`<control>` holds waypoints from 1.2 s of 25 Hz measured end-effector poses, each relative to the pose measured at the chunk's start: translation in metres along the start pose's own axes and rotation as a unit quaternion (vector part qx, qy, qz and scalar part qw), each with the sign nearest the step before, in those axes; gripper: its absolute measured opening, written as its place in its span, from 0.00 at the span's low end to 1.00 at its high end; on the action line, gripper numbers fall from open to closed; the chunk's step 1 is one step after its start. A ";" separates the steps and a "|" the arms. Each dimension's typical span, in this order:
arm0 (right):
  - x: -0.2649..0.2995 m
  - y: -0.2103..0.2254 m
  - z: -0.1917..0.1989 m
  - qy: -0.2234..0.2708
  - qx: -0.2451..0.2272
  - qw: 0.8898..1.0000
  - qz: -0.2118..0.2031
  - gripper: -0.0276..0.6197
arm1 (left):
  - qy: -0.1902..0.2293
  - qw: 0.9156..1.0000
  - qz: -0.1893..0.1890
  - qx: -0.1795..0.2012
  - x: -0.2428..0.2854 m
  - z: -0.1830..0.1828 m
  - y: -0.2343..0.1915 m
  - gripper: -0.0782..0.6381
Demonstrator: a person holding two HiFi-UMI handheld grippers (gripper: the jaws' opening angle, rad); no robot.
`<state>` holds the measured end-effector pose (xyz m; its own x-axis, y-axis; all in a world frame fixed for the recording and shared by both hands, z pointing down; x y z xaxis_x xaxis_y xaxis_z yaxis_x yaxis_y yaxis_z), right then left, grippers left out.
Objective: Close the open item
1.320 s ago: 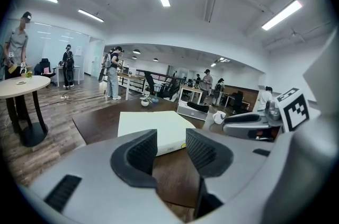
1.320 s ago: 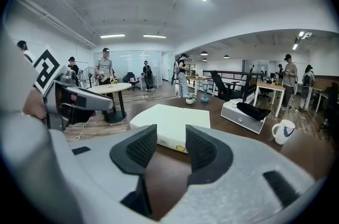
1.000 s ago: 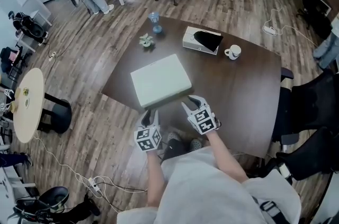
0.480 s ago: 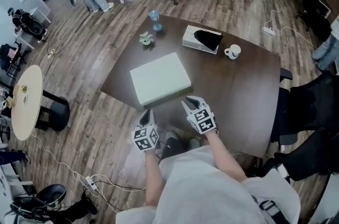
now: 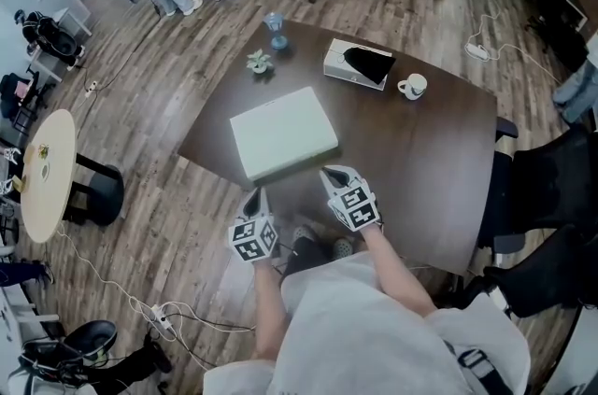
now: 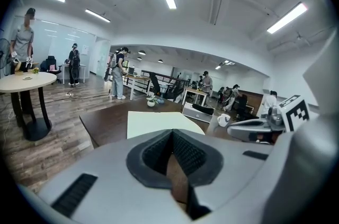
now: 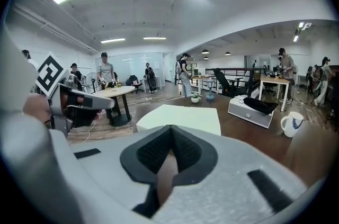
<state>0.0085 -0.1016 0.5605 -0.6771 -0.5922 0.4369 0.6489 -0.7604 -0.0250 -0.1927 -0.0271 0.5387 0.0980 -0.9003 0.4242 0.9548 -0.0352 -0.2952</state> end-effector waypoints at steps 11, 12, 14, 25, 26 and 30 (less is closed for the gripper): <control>0.000 0.003 0.006 -0.010 -0.005 1.000 -0.010 0.04 | 0.021 1.000 -0.004 -0.016 0.001 0.001 0.001 0.12; 0.000 0.004 0.007 -0.010 -0.005 1.000 -0.009 0.04 | 0.021 1.000 -0.004 -0.016 0.001 0.001 0.001 0.12; 0.000 0.004 0.007 -0.010 -0.005 1.000 -0.007 0.04 | 0.022 1.000 -0.002 -0.018 0.002 0.002 0.001 0.12; -0.001 0.000 0.006 -0.017 -0.011 1.000 -0.009 0.04 | 0.023 0.999 0.001 -0.029 0.000 0.001 -0.001 0.12; 0.000 0.000 0.006 -0.018 -0.012 1.000 -0.010 0.04 | 0.023 0.999 -0.001 -0.029 0.001 0.001 -0.001 0.12; 0.002 0.003 0.008 -0.020 -0.012 1.000 -0.011 0.04 | 0.018 0.999 0.006 -0.035 0.004 0.001 -0.001 0.12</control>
<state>0.0118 -0.1026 0.5680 -0.6758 -0.5653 0.4731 0.6257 -0.7792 -0.0371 -0.1927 -0.0304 0.5414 0.0984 -0.9158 0.3893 0.9317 -0.0527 -0.3593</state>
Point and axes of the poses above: the fingertips, and each gripper's own axes: x forward along the fingers, y to its right, z out of its underside, the point moved 6 cm from there along -x, backward along the fingers, and after that the axes turned 5 degrees about -x, right-handed, at the moved point
